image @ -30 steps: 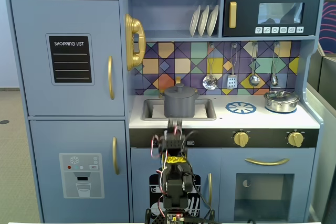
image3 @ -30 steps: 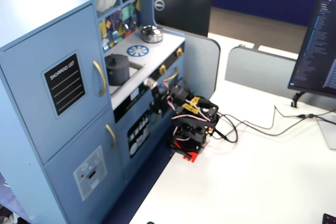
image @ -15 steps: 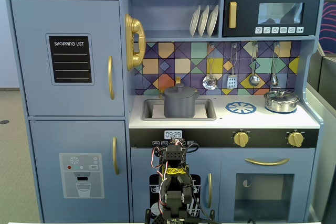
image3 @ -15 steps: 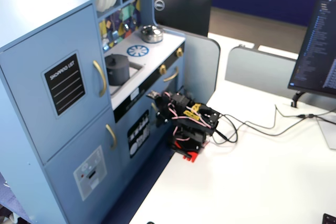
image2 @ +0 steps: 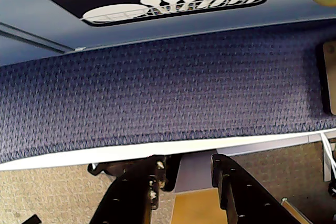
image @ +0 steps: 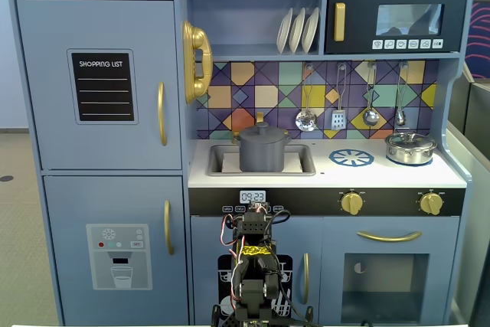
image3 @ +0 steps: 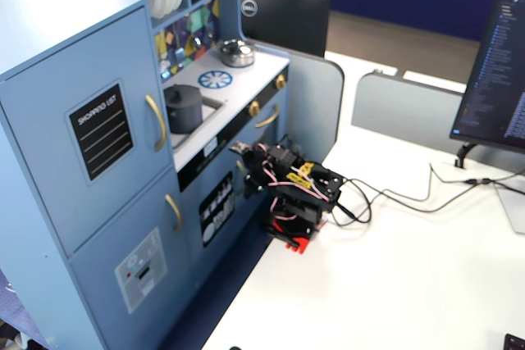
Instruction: Pick up the lid from the counter and put it on the gray recipient
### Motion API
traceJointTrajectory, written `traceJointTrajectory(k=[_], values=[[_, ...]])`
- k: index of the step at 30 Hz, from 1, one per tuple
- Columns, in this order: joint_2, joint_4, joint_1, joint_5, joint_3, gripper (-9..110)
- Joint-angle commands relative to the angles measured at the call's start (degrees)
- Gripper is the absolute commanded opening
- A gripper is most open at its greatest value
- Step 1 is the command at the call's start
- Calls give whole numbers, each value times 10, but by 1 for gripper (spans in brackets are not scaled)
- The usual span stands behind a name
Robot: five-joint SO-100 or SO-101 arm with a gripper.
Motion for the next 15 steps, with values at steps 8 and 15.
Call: traceJointTrajectory(k=[8, 15], values=[[-4, 102, 11, 8, -1, 6], [-4, 102, 11, 8, -1, 8]])
